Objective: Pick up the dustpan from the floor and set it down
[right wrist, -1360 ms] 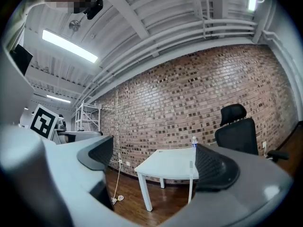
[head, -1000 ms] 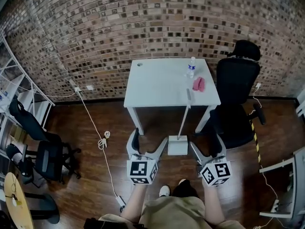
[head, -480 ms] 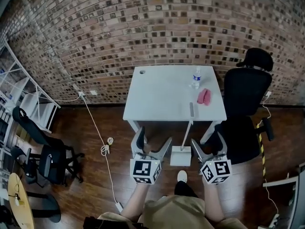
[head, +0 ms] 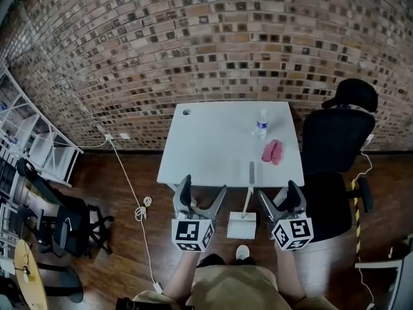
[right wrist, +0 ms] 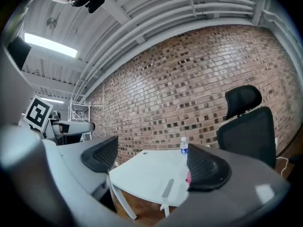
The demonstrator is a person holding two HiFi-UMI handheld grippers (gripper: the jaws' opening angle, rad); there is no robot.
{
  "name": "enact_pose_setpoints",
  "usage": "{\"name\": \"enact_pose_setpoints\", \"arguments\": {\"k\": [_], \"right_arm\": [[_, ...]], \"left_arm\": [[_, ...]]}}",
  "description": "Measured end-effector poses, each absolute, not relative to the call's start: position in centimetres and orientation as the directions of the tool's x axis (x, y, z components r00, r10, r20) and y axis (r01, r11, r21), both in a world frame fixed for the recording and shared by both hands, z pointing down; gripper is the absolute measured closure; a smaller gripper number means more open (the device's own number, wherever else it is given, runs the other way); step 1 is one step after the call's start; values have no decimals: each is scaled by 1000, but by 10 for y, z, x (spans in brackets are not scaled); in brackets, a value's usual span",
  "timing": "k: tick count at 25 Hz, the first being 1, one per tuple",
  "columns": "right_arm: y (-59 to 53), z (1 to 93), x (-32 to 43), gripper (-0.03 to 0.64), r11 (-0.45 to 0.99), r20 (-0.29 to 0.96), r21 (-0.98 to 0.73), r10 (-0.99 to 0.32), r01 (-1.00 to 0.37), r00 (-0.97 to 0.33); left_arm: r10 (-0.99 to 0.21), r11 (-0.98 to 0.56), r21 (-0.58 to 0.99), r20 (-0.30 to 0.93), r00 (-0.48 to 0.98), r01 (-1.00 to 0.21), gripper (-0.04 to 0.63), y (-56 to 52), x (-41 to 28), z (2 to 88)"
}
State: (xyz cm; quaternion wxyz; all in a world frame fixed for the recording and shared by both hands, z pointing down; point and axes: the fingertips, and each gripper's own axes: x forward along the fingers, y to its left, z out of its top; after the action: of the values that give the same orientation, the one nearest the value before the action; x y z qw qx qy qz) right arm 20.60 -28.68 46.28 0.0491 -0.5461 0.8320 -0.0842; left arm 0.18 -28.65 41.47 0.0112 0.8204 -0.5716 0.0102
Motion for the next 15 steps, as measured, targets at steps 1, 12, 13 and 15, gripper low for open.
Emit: {"name": "enact_pose_setpoints", "arguments": {"k": [1,12,13,15], "right_arm": [[-293,470,209,157,391,26,-203,-915,-898,-404],[-332,498,192,169,434,66,-197,-889,-879,-454],[-334,499,190,170,437,67,-200,-887,-877,-457],[-341,497,190,170,427,67,-204,-892,-881,-448]], "left_arm": [[-941,-337,5,36,337,-941,160,-291,3,418],[-947,-315,10,61,315,-949,166,-337,-8,442],[-946,-318,4,58,318,-948,166,-341,-9,441],[-942,-332,-9,54,332,-943,167,-351,-10,438]]}}
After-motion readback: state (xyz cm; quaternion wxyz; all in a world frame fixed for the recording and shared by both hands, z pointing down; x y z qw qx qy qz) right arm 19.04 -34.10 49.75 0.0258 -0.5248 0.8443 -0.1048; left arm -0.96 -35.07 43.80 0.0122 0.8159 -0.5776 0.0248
